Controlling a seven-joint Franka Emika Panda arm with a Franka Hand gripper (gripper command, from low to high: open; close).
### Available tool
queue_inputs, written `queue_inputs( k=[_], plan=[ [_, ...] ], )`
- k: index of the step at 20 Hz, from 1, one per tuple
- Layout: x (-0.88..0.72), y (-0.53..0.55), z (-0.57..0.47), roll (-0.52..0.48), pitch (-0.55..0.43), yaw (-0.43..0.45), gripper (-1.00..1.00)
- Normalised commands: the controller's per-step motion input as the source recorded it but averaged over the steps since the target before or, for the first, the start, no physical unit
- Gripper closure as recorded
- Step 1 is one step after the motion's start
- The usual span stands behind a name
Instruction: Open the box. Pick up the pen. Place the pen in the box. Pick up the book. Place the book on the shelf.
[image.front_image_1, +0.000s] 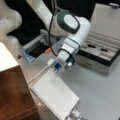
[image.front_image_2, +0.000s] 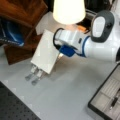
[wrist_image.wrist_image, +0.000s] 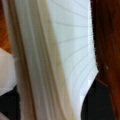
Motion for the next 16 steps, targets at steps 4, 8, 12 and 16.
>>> queue_inputs(
  k=[4, 8, 12, 16],
  plan=[
    [0.13, -0.02, -0.18, -0.244, -0.092, 0.057, -1.00],
    [0.10, -0.07, -0.01, -0.206, -0.020, 0.103, -1.00],
    [0.07, -0.09, 0.06, -0.173, 0.018, 0.106, -1.00],
    [0.04, -0.11, 0.06, -0.153, 0.052, 0.117, 1.00]
  ],
)
